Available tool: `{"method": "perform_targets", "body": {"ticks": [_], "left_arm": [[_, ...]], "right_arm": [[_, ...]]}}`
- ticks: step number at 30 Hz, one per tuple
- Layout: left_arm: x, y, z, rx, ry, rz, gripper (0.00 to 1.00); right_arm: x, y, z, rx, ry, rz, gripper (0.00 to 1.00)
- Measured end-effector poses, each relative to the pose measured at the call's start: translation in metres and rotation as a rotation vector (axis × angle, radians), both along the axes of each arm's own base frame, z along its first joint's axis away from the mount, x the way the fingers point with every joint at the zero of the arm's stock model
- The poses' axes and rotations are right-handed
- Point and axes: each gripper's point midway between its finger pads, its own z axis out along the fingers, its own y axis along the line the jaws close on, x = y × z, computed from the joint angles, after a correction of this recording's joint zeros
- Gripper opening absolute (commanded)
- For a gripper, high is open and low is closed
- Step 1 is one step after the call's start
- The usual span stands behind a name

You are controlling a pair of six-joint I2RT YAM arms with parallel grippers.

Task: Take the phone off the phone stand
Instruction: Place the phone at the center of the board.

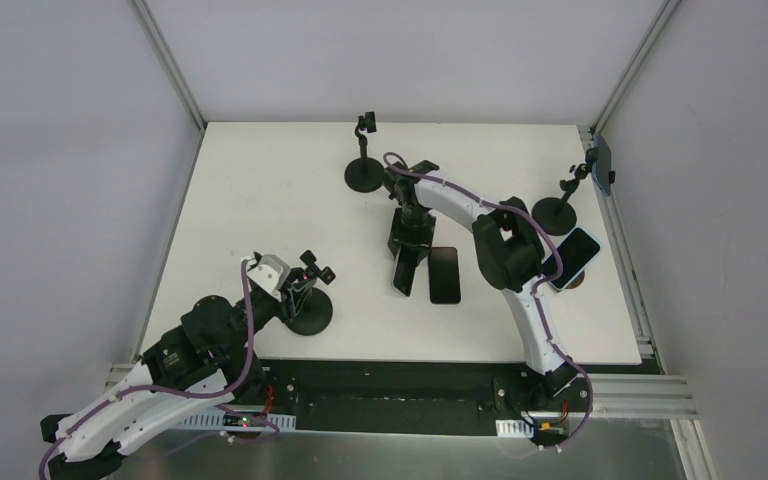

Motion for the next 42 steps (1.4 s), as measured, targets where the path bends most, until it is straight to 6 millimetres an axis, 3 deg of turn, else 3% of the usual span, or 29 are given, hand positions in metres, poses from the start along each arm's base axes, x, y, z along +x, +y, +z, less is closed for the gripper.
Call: {"method": "perform_targets", "body": {"ticks": [3,13,34,38,42], "left_arm": [[0.0,0.0,0.0,-0.001,0.0,0.0,0.0],[-0.001,-0.001,0.0,-0.002,0.002,-0.007,0.0],[-0.002,-0.003,-0.006,0.005,0.009,-0.018,0.0],[-0.006,-0.008,-0.006,0.007,0.008,-0.059,0.0],[-0.008,-0.012,-0.004,0.003,0.0,-0.083,0.0]], "right_arm": [[-0.002,0.001,0.0,0.011,0.007,0.0,0.66],[-0.005,0.002,0.001,0.024,0.013,0.0,0.68],[-0.012,-0.002,0.007,0.062,-0.023,0.033,0.93],[-0.012,-0.004,0.031,0.089,-0.078,0.064,0.95],[-0.01,0.0,0.089,0.177,-0.215,0.098,0.95]]}}
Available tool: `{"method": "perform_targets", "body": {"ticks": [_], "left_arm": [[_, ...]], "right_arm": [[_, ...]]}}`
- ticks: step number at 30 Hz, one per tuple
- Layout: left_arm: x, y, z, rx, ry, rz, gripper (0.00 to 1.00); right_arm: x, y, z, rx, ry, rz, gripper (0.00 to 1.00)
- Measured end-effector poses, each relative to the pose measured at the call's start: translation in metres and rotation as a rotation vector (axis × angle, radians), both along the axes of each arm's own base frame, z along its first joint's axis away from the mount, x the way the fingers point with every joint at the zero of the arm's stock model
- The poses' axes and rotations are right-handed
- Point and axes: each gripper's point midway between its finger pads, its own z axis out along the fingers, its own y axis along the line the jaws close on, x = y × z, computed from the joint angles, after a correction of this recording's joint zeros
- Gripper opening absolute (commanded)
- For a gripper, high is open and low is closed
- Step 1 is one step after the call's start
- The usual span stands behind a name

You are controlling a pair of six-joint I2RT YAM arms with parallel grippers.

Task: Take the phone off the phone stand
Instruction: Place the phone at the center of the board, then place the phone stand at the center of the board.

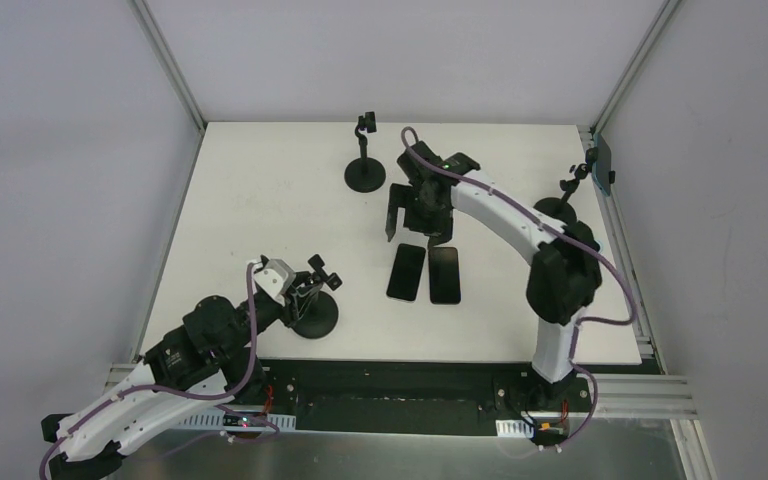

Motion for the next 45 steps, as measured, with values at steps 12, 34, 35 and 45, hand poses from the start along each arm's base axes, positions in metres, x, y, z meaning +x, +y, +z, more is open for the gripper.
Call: {"method": "perform_targets", "body": {"ticks": [12,34,35,45], "left_arm": [[0.041,-0.011,0.01,0.128,-0.015,0.079,0.0],[0.232,0.057,0.061,-0.139,0.06,0.415,0.0],[0.24,0.06,0.062,-0.154,0.057,0.421,0.0],[0.312,0.076,0.06,-0.204,0.061,0.424,0.01]], "right_arm": [[-0.053,-0.009,0.091,0.19,-0.264,0.084,0.95],[-0.14,-0.054,0.047,0.264,-0.273,0.0,0.95],[-0.142,-0.055,0.045,0.268,-0.27,-0.008,0.95],[-0.154,-0.065,0.018,0.275,-0.226,-0.074,0.95]]}}
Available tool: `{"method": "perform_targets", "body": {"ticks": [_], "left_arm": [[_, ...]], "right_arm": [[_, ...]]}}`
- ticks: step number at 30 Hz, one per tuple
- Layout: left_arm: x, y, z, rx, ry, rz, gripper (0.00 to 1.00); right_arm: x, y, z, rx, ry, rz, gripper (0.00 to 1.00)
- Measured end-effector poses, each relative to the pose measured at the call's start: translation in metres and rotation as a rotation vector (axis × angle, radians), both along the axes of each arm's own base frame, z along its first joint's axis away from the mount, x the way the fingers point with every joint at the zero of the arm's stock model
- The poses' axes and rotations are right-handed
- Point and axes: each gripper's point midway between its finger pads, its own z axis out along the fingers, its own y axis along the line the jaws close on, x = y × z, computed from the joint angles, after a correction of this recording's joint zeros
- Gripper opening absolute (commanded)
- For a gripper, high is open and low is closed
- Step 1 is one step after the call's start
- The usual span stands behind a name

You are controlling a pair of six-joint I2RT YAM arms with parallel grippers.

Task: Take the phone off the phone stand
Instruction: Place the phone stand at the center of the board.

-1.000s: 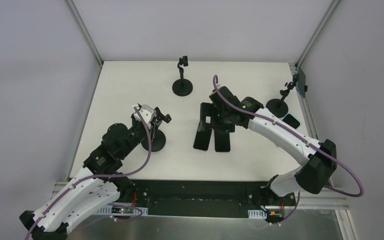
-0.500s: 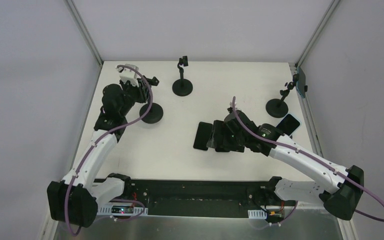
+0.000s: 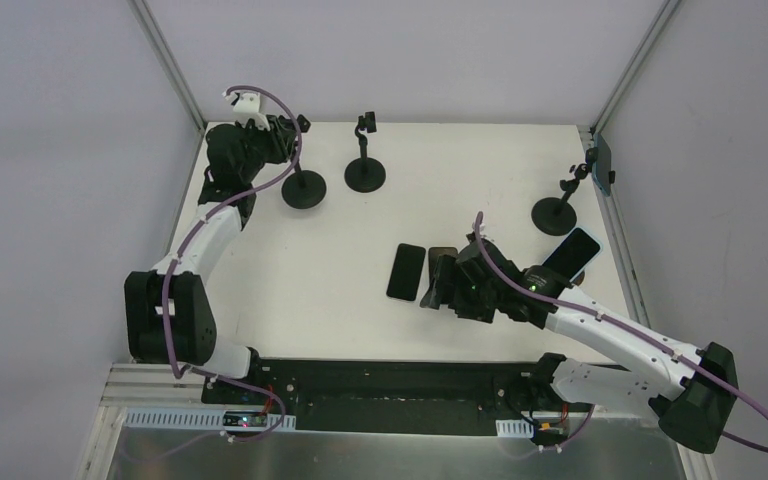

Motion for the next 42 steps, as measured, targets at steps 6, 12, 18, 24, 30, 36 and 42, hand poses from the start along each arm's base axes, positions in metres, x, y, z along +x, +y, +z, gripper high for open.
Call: {"method": "perform_targets", "body": {"ticks": [6,12,18,24,30,36,42], "left_arm": [[0.023,0.002,-0.019,0.027,0.031,-0.003,0.12],[0.034,0.001,-0.043,0.036,0.076,-0.005,0.25],[0.035,0.0,-0.046,0.037,0.072,-0.013,0.52],[0.03,0.001,-0.032,0.041,0.009,-0.009,0.69],[0.016,0.002,-0.032,0.039,0.004,-0.005,0.98],[-0.006,0.011,-0.017,0.059,0.012,0.033,0.99],[-0.043,0.036,0.011,0.076,0.031,0.168,0.99]], "right_arm": [[0.0,-0.001,0.001,0.001,-0.005,-0.002,0.95],[0.0,-0.001,0.001,0.004,-0.005,-0.001,0.96],[-0.001,0.0,0.002,0.01,0.001,-0.006,0.96],[-0.002,0.001,0.002,0.015,0.011,-0.011,0.96],[-0.006,0.0,0.0,0.013,0.034,-0.004,0.96],[-0.009,-0.004,0.001,0.008,0.035,-0.004,0.96],[-0.011,-0.009,0.002,-0.014,0.038,0.001,0.97]]}}
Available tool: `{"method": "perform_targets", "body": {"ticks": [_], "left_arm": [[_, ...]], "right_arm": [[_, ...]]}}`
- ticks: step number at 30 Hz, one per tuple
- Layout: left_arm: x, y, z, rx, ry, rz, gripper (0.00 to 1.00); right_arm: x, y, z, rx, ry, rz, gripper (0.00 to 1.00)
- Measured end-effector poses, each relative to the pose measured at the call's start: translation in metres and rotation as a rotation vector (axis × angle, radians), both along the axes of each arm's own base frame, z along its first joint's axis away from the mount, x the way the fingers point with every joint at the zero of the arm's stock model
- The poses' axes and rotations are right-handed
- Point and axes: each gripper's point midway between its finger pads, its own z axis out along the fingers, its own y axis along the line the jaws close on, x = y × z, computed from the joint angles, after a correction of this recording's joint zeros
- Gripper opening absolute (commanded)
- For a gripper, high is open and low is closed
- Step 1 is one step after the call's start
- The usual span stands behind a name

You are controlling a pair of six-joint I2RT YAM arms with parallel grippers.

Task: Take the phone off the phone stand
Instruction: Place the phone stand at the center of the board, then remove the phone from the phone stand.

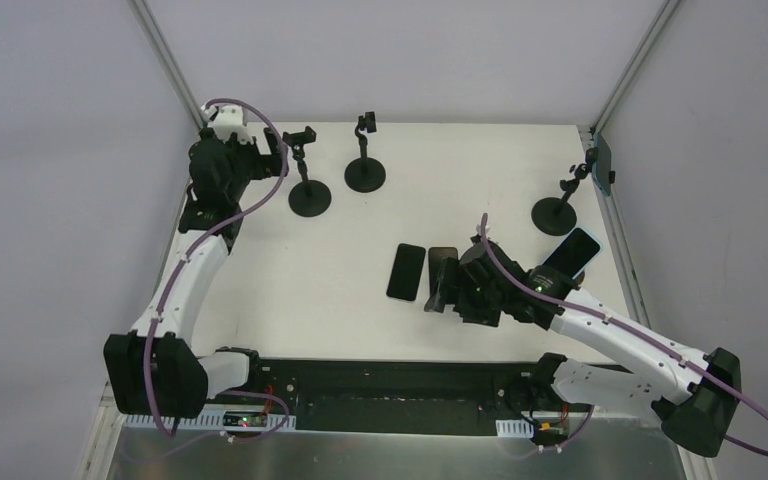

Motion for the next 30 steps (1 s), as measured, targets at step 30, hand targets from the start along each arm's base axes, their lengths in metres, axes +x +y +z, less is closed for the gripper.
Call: {"method": "perform_targets", "body": {"ticks": [30], "left_arm": [[-0.193,-0.013,-0.133,-0.269,0.569,0.048,0.99]], "right_arm": [[0.089,-0.103,0.156,-0.121,-0.321,-0.469,1.0]]}}
